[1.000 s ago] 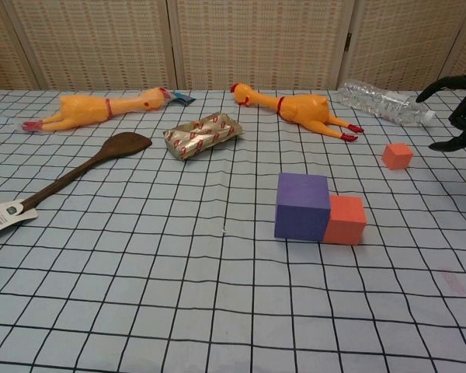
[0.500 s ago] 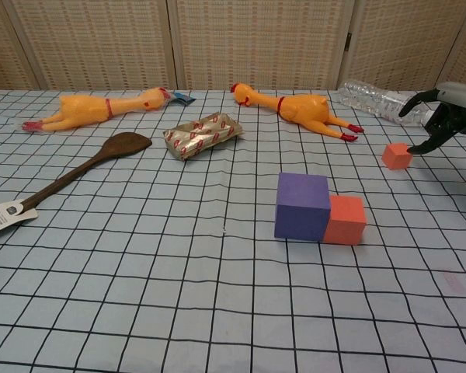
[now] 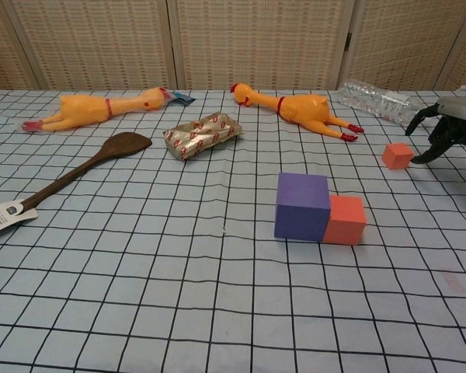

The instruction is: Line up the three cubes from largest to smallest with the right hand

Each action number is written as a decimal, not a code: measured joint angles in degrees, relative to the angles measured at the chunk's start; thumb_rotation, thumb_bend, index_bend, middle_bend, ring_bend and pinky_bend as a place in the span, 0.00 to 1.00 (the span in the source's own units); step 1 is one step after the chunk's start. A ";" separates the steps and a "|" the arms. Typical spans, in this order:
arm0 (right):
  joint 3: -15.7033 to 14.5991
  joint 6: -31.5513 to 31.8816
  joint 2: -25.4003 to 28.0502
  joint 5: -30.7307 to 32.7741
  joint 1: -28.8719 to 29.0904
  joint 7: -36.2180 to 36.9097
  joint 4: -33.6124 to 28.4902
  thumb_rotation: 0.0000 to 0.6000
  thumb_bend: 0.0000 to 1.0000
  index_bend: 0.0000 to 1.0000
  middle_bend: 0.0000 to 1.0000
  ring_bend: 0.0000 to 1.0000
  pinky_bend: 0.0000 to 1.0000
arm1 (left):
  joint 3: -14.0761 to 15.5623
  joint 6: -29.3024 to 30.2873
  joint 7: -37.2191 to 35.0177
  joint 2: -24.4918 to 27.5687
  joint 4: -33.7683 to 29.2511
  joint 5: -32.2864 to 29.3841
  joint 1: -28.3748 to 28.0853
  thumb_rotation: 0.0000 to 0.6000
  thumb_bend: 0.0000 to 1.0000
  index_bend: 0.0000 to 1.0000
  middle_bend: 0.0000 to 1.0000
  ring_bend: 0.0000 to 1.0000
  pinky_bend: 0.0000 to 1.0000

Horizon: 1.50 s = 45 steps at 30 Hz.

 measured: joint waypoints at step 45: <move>-3.38 8.86 10.73 -14.67 -8.28 10.29 -28.55 1.00 0.08 0.57 0.92 0.97 0.99 | 0.14 0.24 0.11 0.03 0.09 0.52 0.00 1.00 0.45 0.19 0.40 0.32 0.43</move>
